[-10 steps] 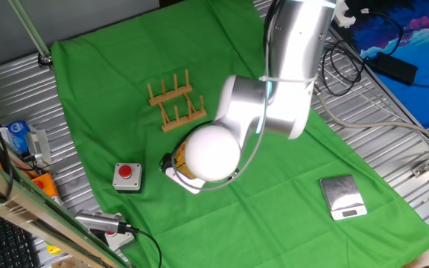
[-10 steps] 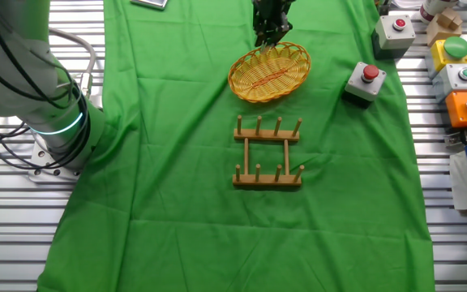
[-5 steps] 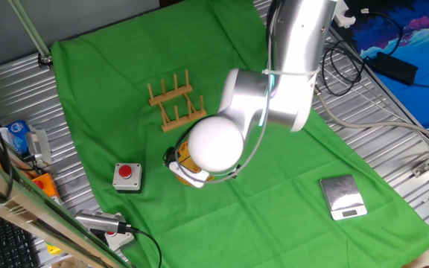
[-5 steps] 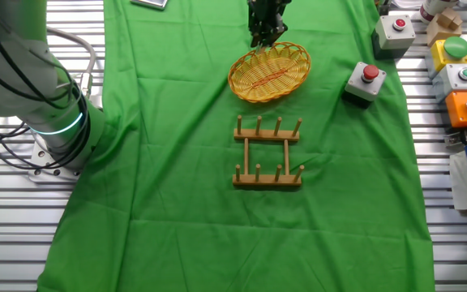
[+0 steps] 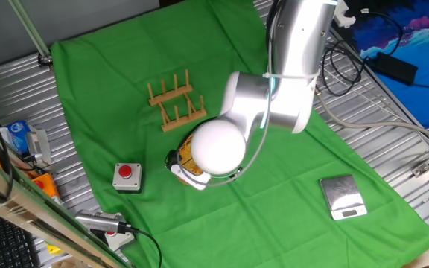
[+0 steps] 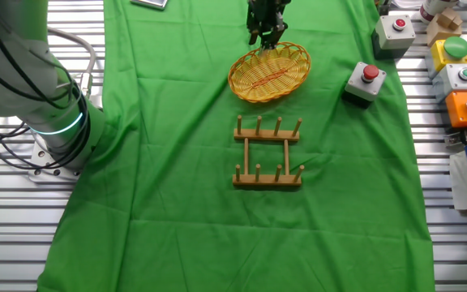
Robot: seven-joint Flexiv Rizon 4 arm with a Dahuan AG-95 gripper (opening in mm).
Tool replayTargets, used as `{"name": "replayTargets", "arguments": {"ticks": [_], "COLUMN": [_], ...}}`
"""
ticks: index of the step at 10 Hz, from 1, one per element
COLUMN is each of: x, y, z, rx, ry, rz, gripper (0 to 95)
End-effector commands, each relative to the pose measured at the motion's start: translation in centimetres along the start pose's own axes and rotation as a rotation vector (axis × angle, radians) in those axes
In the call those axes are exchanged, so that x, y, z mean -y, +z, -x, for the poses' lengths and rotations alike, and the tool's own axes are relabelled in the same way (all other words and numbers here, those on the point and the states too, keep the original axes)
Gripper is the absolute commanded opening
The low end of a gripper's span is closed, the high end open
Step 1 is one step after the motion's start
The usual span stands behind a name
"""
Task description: Put the dish on the dish rack
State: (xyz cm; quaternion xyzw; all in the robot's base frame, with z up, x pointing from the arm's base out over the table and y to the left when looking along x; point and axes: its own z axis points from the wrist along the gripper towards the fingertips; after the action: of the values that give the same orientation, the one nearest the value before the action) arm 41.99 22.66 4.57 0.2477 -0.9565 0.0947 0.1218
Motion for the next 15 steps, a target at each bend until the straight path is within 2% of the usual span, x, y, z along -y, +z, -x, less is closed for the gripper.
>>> {"name": "replayTargets", "arguments": {"ticks": [1, 4, 6, 7, 8, 9, 10, 11, 13, 14, 15], "x": [-0.1, -0.1, 0.0, 0.0, 0.0, 0.0, 0.0, 0.0, 0.0, 0.0, 0.3], "y": [0.2, 0.6, 1.1, 1.1, 1.1, 1.2, 1.2, 1.2, 0.7, 0.0, -1.2], "z": [0.2, 0.4, 0.6, 0.7, 0.8, 0.9, 1.0, 1.0, 0.9, 0.7, 0.4], "rx": [0.004, 0.011, 0.029, 0.041, 0.053, 0.063, 0.077, 0.093, 0.098, 0.096, 0.098], "ry": [0.003, 0.004, 0.003, 0.004, 0.004, 0.009, 0.010, 0.005, 0.000, -0.007, -0.024], "rz": [0.000, -0.005, -0.016, -0.022, -0.031, -0.036, -0.037, -0.024, -0.011, -0.007, -0.002], "gripper": [38.0, 38.0, 38.0, 19.0, 19.0, 0.0, 0.0, 0.0, 0.0, 0.0, 0.0]}}
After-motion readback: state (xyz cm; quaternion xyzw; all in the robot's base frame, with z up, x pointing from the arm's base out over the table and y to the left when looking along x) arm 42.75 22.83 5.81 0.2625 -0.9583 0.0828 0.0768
